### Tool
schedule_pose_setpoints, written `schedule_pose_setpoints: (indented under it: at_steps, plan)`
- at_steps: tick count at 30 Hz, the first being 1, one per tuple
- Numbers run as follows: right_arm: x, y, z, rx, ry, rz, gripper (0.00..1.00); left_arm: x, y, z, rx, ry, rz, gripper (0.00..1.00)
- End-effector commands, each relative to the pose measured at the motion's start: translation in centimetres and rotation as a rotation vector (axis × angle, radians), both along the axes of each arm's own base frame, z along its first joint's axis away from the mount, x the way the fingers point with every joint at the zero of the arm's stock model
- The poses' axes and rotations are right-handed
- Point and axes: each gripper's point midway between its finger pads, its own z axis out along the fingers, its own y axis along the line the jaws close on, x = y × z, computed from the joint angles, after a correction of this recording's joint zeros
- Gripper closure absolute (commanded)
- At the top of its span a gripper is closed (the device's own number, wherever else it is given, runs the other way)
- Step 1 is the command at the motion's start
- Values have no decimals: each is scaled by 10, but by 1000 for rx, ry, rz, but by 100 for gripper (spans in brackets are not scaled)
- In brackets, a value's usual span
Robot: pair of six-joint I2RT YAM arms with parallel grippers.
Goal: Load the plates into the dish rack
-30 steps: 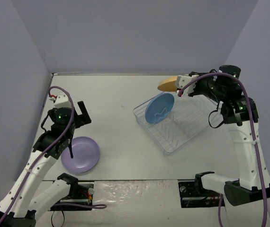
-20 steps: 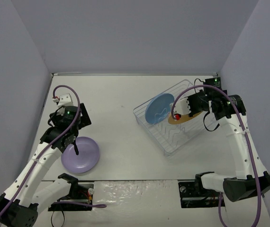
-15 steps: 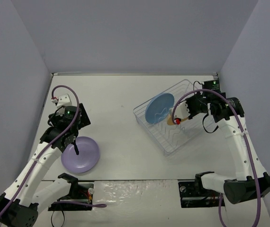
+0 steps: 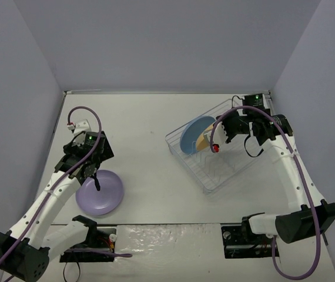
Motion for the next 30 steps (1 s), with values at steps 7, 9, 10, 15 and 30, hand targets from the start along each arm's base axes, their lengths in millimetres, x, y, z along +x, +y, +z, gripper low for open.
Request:
schedule_pose_setpoints:
  at_steps: [7,9,10,15,30]
  plan:
    - [14,43,-9,71,-45,50,100,-2,8,6,-14,-28,54,3]
    - [14,45,-13,66,-36,50,100,-3,9,6,-14,-28,58,3]
    - [14,44,-15,60,-30,48,100,-4,9,6,-16,-29,57,3]
    - [14,39,-31,29,-7,30,100,-4,9,5,-21,-38,60,3]
    - [13,33,-81,30,86,5,94,-8,10,-5,-57,-22,105,3]
